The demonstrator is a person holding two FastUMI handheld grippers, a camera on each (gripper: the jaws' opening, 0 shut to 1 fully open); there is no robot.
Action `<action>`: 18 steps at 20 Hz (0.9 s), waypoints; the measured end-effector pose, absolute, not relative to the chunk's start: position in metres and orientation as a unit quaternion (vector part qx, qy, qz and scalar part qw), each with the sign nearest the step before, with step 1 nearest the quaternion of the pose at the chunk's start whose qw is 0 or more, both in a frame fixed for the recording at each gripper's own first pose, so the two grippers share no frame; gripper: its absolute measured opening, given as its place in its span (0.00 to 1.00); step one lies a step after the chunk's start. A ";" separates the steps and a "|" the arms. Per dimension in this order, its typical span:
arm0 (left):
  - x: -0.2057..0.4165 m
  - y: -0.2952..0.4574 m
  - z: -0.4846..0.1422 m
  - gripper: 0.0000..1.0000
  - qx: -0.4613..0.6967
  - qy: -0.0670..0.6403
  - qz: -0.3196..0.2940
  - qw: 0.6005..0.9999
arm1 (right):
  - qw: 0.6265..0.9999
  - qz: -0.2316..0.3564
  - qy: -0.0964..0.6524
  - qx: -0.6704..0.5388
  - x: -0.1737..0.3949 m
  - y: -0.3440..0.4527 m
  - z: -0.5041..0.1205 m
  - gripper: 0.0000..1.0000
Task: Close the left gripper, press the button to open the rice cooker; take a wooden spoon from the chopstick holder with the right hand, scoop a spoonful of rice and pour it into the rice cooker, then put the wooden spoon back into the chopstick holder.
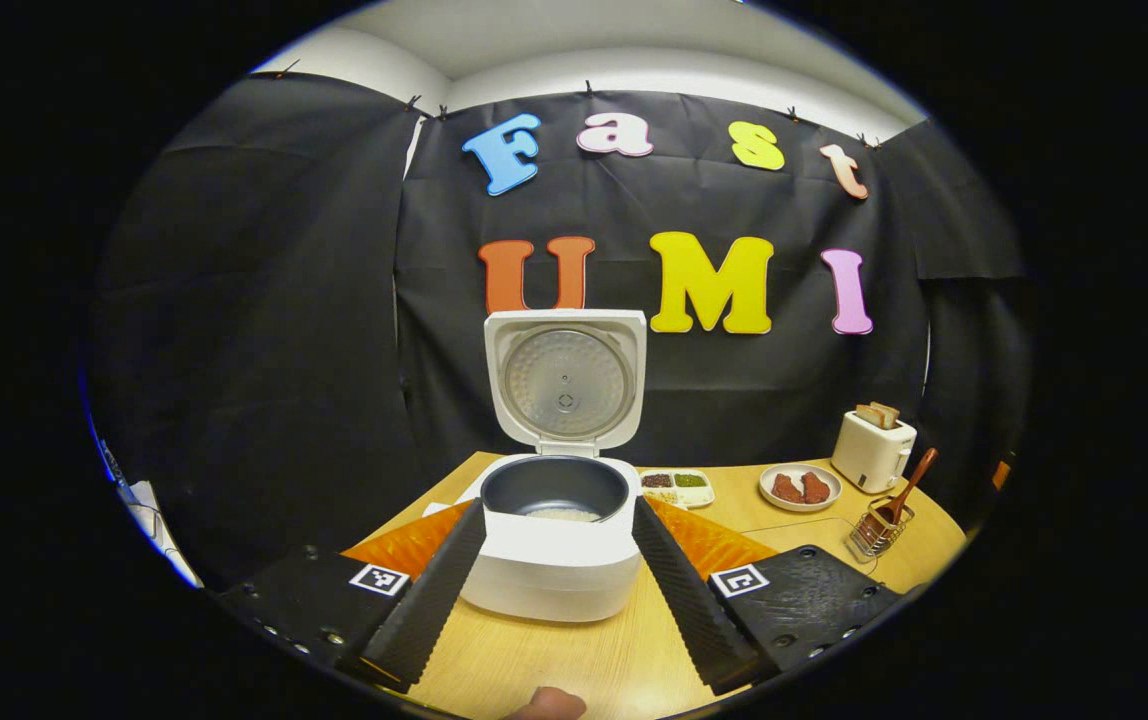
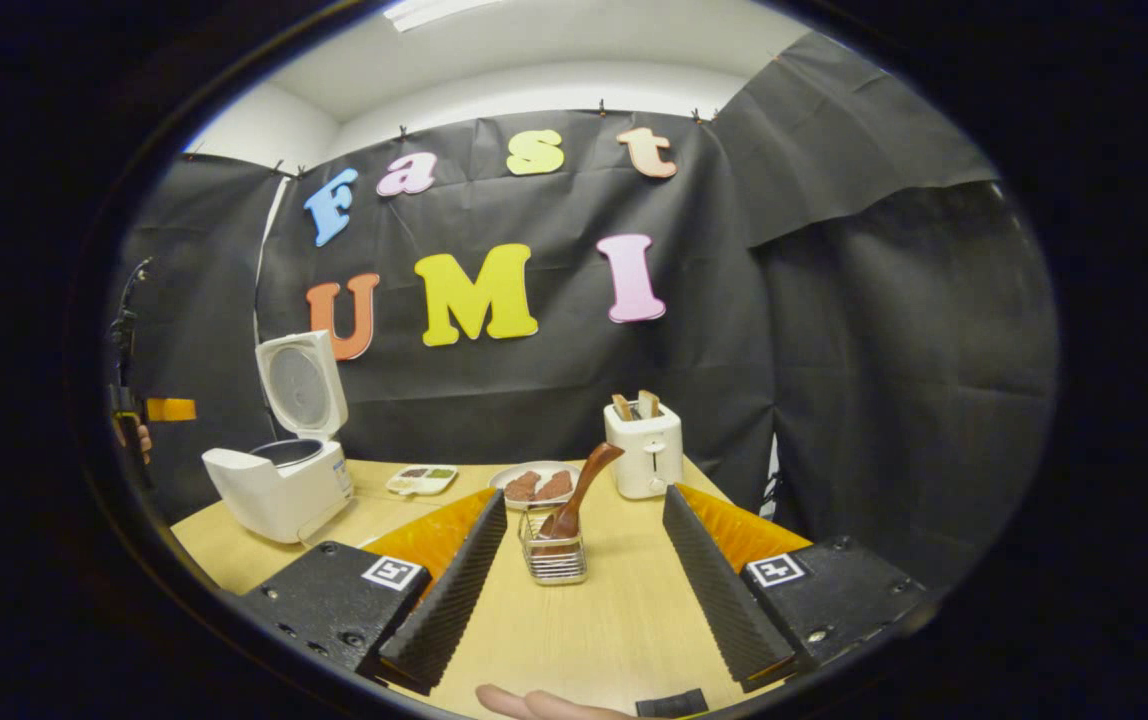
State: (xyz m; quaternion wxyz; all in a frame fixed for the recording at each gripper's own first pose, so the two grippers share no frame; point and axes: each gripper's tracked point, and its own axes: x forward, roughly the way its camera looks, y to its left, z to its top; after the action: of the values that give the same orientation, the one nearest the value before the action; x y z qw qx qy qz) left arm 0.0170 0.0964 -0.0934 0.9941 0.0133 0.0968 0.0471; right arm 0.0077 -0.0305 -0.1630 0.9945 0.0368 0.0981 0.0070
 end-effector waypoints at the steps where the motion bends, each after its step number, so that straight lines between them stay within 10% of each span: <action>1: 0.010 0.088 -0.095 0.94 0.016 0.095 0.034 0.995 | 0.994 0.002 0.106 0.039 0.015 -0.035 -0.170 1.00; 18: -0.088 0.080 -0.130 0.93 0.044 0.040 0.037 0.998 | 0.977 0.047 0.155 0.135 0.189 -0.022 -0.254 1.00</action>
State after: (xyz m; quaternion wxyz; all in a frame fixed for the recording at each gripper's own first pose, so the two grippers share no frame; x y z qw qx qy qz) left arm -0.0879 0.0801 -0.1303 0.9976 0.0435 0.0403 0.0368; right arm 0.1889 -0.0223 -0.2539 0.9775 0.1351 0.1552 0.0465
